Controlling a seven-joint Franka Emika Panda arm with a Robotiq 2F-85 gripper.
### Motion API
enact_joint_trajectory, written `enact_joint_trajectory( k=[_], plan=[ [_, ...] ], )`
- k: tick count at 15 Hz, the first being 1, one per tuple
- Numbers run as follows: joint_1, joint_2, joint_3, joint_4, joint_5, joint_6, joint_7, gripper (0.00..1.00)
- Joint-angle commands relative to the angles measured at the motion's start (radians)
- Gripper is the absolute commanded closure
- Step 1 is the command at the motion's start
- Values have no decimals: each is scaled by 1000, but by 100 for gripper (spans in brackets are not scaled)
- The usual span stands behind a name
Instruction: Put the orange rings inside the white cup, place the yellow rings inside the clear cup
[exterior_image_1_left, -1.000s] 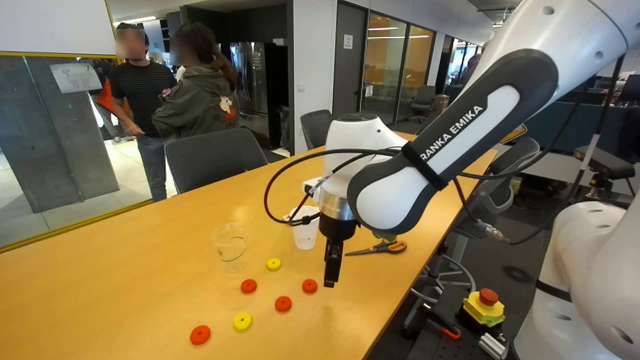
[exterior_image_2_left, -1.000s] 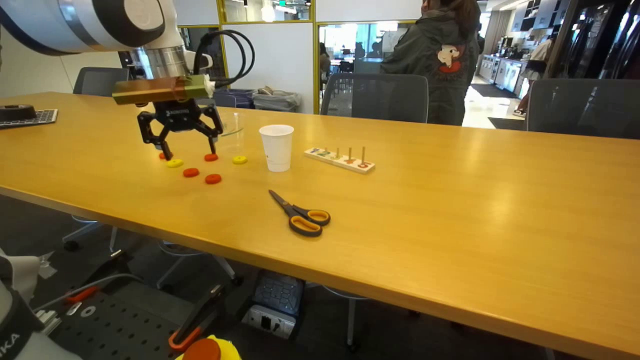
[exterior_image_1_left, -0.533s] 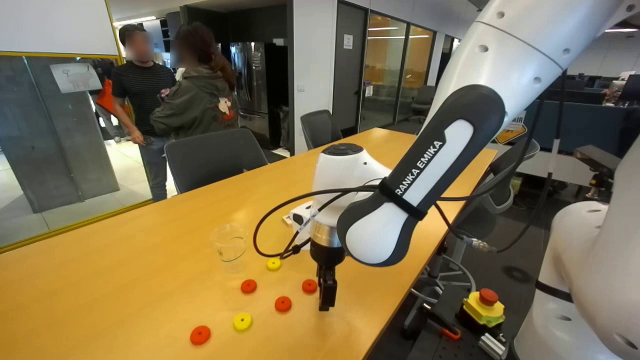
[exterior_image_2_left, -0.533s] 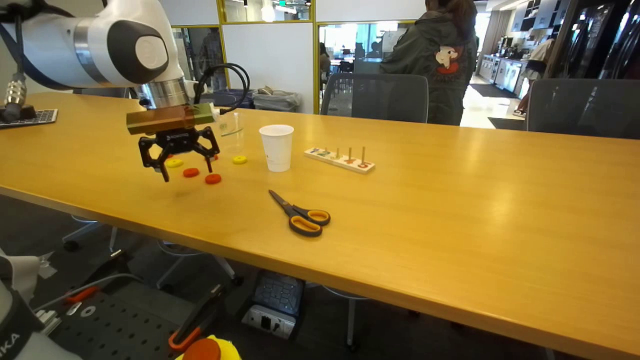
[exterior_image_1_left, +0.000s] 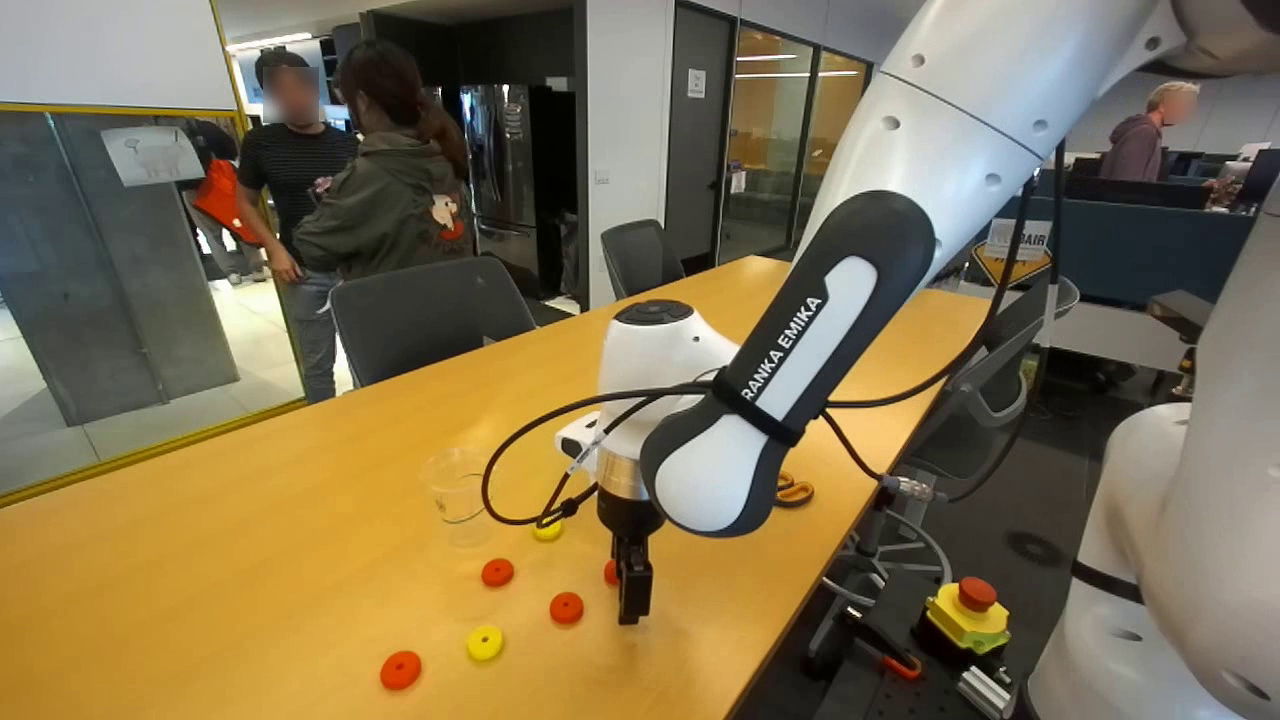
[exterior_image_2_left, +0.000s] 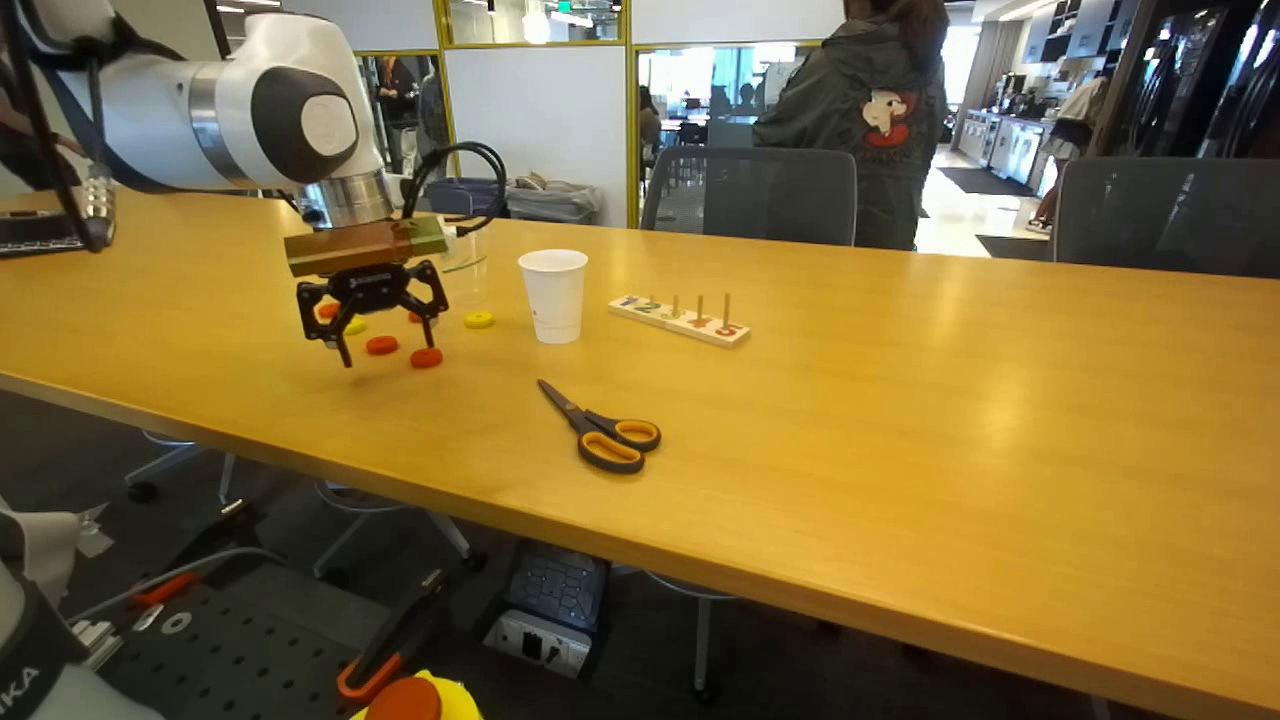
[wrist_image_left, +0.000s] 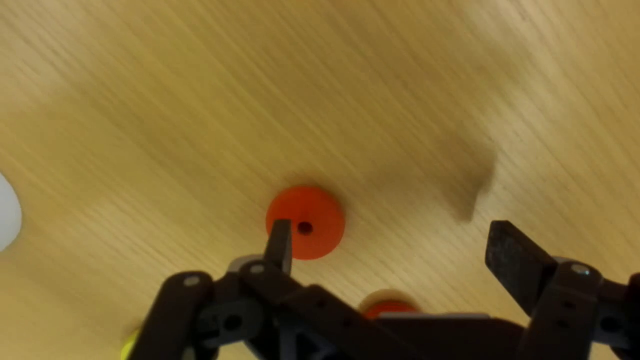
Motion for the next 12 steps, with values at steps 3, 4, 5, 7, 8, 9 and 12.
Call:
enact_joint_trajectory(
  k=[3,4,5,7,8,9,12],
  plan=[
    [-51,54,25,65,-23,4,-38,0],
    [-58,61,25,72,-28,2,-41,0],
    [-63,67,24,79,-36,0,-41,0],
    [-75,81,24,95,-45,-6,-47,0],
    [-81,89,25,101,-46,-9,-49,0],
    [-86,97,27,108,-42,-14,-54,0],
    [-100,114,30,122,-43,-29,-58,0]
  ],
)
